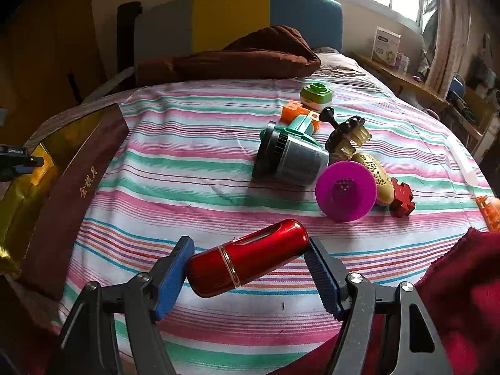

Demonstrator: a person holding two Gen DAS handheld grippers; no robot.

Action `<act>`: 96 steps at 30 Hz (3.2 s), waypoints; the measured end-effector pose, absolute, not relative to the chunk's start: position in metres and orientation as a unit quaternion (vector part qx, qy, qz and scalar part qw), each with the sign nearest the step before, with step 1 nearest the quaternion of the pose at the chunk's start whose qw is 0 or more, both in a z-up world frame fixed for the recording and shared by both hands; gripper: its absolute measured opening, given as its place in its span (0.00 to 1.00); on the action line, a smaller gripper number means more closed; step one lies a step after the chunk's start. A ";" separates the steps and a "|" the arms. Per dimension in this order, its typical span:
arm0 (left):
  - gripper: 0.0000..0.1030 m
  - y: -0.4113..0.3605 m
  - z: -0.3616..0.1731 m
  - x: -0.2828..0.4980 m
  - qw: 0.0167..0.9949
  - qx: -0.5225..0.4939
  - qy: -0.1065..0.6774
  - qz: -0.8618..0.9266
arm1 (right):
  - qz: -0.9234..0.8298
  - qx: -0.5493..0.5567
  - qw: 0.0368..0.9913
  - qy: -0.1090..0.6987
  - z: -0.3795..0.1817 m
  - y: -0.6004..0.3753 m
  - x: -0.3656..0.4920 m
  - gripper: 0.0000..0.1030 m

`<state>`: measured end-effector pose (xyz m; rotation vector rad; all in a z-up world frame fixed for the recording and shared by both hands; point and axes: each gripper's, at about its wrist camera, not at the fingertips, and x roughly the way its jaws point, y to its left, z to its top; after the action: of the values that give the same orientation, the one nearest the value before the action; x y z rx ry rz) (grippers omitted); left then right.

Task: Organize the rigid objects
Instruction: 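Carry the yellow piece into the gold tray and open the left tool, then carry the red cylinder into the gold tray and open the right tool, then move the right tool back over the toy cluster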

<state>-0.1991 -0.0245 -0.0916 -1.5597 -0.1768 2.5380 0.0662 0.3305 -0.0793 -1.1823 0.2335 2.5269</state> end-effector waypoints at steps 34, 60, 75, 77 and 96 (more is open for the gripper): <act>0.41 0.004 -0.061 -0.046 0.137 -0.424 -0.079 0.892 | 0.909 -0.390 0.104 0.102 -0.035 0.293 0.032 0.71; 0.40 -0.044 -0.066 -0.039 0.091 -0.436 -0.110 0.889 | 0.844 -0.535 -0.048 -0.008 -0.072 0.113 -0.163 0.71; 0.40 -0.041 -0.067 -0.037 0.099 -0.431 -0.111 0.890 | 0.861 -0.506 -0.029 0.053 -0.069 0.118 -0.187 0.84; 0.40 -0.039 -0.067 -0.037 0.100 -0.429 -0.108 0.891 | 0.868 -0.492 -0.027 0.058 -0.059 0.121 -0.180 0.84; 0.41 -0.010 -0.067 -0.024 0.127 -0.415 -0.060 0.899 | 0.921 -0.384 -0.020 0.054 -0.005 0.168 -0.070 0.87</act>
<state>-0.0235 -0.0101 -0.0672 -1.2092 -0.1749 2.6153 -0.0700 0.1677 -0.0050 -1.2224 0.1715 2.9317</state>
